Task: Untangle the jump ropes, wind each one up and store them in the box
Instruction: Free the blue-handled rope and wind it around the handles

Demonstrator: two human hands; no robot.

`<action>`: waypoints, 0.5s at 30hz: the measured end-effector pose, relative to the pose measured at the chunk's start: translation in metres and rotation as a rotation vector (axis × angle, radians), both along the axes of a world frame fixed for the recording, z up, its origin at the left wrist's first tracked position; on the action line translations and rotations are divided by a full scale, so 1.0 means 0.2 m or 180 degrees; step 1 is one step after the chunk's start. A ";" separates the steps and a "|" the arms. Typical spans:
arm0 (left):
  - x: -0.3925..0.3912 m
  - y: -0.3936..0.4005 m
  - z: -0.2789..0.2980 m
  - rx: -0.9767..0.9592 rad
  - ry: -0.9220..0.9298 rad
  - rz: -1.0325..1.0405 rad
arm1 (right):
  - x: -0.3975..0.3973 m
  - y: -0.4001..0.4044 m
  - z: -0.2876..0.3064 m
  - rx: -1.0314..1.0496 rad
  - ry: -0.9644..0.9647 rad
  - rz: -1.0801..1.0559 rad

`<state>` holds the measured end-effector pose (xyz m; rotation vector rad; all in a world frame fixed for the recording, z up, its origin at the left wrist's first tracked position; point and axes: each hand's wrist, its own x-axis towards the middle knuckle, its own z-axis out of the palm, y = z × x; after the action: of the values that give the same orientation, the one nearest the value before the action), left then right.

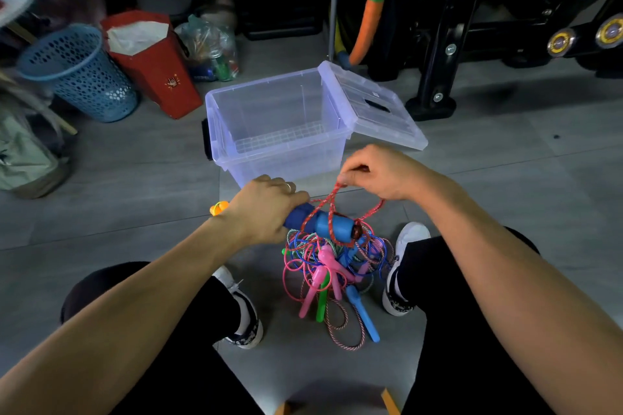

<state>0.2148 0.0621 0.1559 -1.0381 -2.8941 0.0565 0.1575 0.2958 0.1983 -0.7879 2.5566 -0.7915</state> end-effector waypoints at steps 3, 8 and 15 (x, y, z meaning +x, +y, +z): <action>0.00 -0.06 0.04 0.1004 -0.0013 0.0173 | -0.01 0.06 0.02 -0.0514 -0.0515 -0.0221; 0.05 -0.05 0.10 0.2347 -0.0283 0.1336 | 0.03 0.03 -0.01 -0.1070 -0.0794 -0.0470; 0.00 0.03 0.10 0.2825 -0.0963 0.3003 | 0.14 -0.16 -0.03 -0.0454 -0.0150 -0.0505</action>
<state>0.2156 0.0675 0.1763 0.4863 -2.7835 -1.2544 0.1856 0.2648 0.1920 -0.6046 2.5664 -1.0391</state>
